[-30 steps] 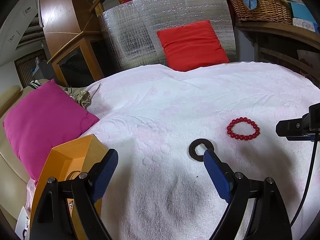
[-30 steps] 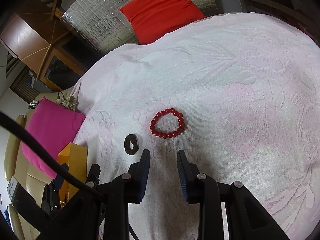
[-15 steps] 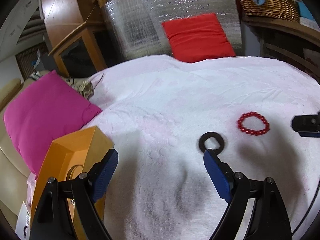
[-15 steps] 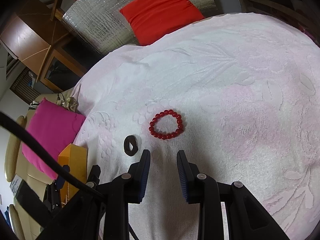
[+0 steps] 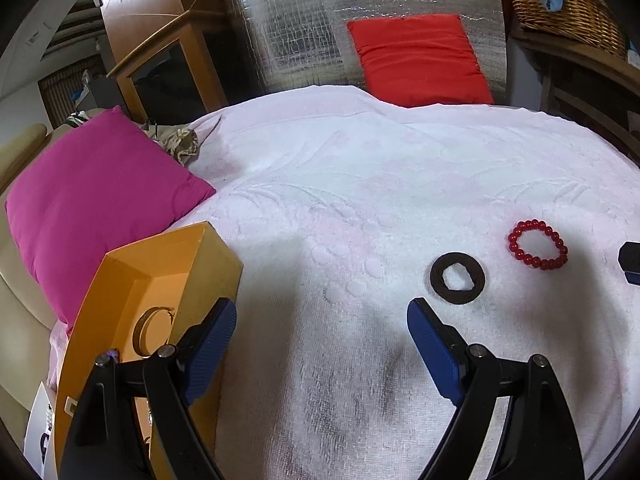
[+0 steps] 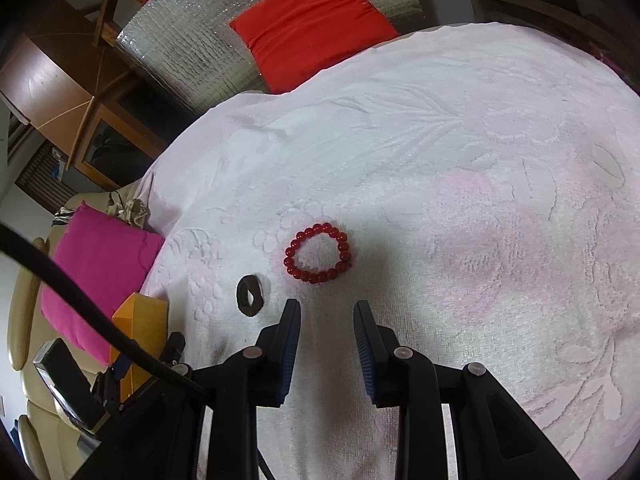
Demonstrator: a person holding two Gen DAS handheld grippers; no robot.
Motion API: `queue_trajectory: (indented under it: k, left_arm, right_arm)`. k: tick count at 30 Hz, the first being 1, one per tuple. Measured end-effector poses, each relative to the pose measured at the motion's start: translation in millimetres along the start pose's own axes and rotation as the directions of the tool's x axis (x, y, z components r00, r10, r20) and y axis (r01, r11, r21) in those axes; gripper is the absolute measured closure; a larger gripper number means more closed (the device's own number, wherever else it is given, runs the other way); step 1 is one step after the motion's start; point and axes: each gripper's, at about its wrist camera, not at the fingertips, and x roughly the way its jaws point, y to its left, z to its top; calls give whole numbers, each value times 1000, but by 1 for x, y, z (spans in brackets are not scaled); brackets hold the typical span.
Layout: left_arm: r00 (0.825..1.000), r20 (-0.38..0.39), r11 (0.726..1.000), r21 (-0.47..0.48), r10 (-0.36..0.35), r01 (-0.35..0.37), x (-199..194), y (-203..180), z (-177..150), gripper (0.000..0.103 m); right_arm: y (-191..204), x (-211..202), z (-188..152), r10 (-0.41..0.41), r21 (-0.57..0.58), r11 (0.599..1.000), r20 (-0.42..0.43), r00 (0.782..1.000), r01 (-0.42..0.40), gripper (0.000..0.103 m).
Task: Organize jewelry
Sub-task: 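Move both tools back over the black rubber ring and red bead bracelet, then grasp the red bead bracelet with the right tool while the left grasps the black rubber ring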
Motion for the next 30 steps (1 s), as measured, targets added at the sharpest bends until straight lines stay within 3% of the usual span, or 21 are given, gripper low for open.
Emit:
queue_trajectory:
  k: [30]
  left_arm:
    - [1000,-3,999,32,-1,1,5,-11,2,15]
  right_arm:
    - [-3,23,11,-61,-17,998,16,998,62,73]
